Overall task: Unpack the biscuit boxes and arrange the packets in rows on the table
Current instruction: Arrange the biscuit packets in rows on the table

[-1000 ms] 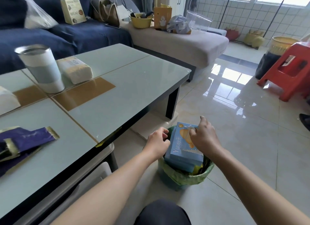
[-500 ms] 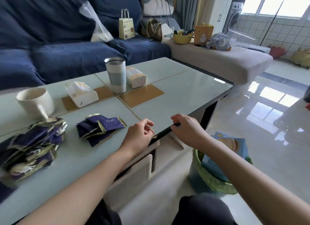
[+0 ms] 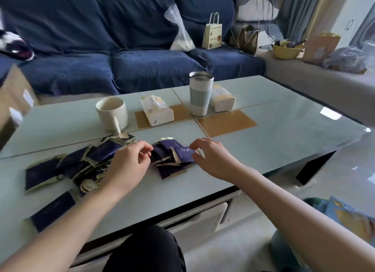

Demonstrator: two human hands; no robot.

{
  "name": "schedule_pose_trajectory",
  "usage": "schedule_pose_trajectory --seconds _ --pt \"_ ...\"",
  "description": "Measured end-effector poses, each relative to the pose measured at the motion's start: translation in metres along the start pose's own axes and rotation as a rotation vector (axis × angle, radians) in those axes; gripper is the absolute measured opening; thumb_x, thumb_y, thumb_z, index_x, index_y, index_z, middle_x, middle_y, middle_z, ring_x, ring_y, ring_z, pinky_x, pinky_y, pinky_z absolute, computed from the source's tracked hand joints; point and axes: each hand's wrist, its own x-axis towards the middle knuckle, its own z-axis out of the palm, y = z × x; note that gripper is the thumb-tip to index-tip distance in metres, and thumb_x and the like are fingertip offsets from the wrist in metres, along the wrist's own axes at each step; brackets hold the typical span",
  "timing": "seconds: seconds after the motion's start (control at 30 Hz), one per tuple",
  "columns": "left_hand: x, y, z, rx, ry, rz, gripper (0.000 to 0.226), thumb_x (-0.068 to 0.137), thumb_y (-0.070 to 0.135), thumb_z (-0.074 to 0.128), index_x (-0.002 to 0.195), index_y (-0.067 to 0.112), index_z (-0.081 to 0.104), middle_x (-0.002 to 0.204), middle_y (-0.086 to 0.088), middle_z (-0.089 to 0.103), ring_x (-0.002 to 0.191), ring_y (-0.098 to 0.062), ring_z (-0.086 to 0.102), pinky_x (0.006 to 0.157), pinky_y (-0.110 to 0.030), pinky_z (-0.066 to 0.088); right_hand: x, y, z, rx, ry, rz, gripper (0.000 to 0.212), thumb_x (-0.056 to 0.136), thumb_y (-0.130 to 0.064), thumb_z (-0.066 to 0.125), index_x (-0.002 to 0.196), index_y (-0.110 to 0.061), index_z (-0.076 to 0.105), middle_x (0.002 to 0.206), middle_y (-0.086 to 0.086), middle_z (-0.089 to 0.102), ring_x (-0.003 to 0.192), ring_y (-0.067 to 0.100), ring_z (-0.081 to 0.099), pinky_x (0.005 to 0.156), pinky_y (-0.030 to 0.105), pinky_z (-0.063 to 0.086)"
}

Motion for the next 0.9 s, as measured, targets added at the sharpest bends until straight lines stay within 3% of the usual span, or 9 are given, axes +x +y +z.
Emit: schedule_pose_trajectory --seconds 0.17,0.3,0.37,0.43,0.57,0.67,0.8,0.9 --pt "0.001 -0.015 -0.024 0.050 0.123 0.014 0.024 0.080 -0.009 0.061 0.092 0.011 0.069 0.085 0.003 0.067 0.069 -0.002 0.060 0.067 0.000 0.037 0.025 -0.024 0.013 -0.050 -0.050 -0.129 0.033 0.095 -0.023 0.053 0.126 -0.015 0.057 0.127 0.006 0.054 0.115 0.028 0.048 0.094 0.034 0.041" --pt "-0.010 -0.029 -0.050 0.151 0.241 0.075 0.025 0.077 -0.009 0.064 0.094 0.008 0.068 0.090 0.000 0.064 0.083 -0.019 0.059 0.077 -0.019 0.043 0.040 -0.057 0.027 -0.116 -0.104 -0.268 0.042 0.096 -0.027 0.053 0.136 -0.014 0.048 0.136 0.006 0.048 0.123 0.030 0.041 0.101 0.035 0.037" --pt "-0.016 -0.043 -0.063 0.212 0.254 0.024 0.024 0.079 -0.004 0.065 0.099 0.009 0.068 0.096 -0.003 0.062 0.095 -0.024 0.055 0.082 -0.028 0.042 0.047 -0.074 0.034 -0.119 -0.107 -0.306 0.046 0.096 -0.026 0.053 0.140 -0.015 0.043 0.141 0.007 0.045 0.128 0.030 0.039 0.104 0.040 0.039" --pt "-0.025 -0.058 -0.075 0.250 0.235 -0.041 0.025 0.082 0.002 0.066 0.105 0.011 0.067 0.102 -0.003 0.061 0.101 -0.025 0.052 0.083 -0.028 0.039 0.052 -0.090 0.043 -0.125 -0.108 -0.330 0.049 0.096 -0.025 0.053 0.142 -0.014 0.040 0.141 0.009 0.044 0.128 0.033 0.039 0.101 0.041 0.039" --pt "-0.043 -0.084 -0.093 0.274 0.117 -0.122 0.033 0.085 0.019 0.070 0.117 0.016 0.061 0.114 -0.003 0.059 0.113 -0.025 0.050 0.089 -0.030 0.036 0.053 -0.116 0.058 -0.107 -0.131 -0.367 0.062 0.094 -0.017 0.054 0.149 -0.020 0.028 0.145 0.009 0.038 0.128 0.036 0.039 0.103 0.043 0.039" --pt "-0.057 -0.099 -0.104 0.244 -0.034 -0.165 0.061 0.082 0.051 0.063 0.134 0.021 0.050 0.134 0.000 0.049 0.128 -0.020 0.039 0.103 -0.032 0.031 0.056 -0.131 0.065 -0.112 -0.125 -0.423 0.068 0.092 -0.009 0.053 0.152 -0.021 0.023 0.154 0.005 0.029 0.137 0.034 0.028 0.109 0.044 0.036" --pt "-0.073 -0.116 -0.117 0.192 -0.203 -0.178 0.107 0.065 0.080 0.054 0.152 0.024 0.025 0.158 0.001 0.022 0.146 -0.016 0.014 0.118 -0.037 0.018 0.061 -0.149 0.073 -0.117 -0.163 -0.447 0.069 0.089 -0.014 0.050 0.152 -0.023 0.023 0.157 0.000 0.024 0.142 0.034 0.017 0.114 0.046 0.027" --pt "-0.081 -0.126 -0.121 0.266 -0.326 -0.201 0.127 0.054 0.090 0.053 0.155 0.028 0.006 0.163 0.006 -0.001 0.149 -0.013 -0.007 0.121 -0.041 0.010 0.065 -0.157 0.082 -0.142 -0.205 -0.451 0.067 0.092 -0.028 0.051 0.152 -0.028 0.021 0.158 -0.003 0.021 0.146 0.031 0.008 0.117 0.049 0.020"
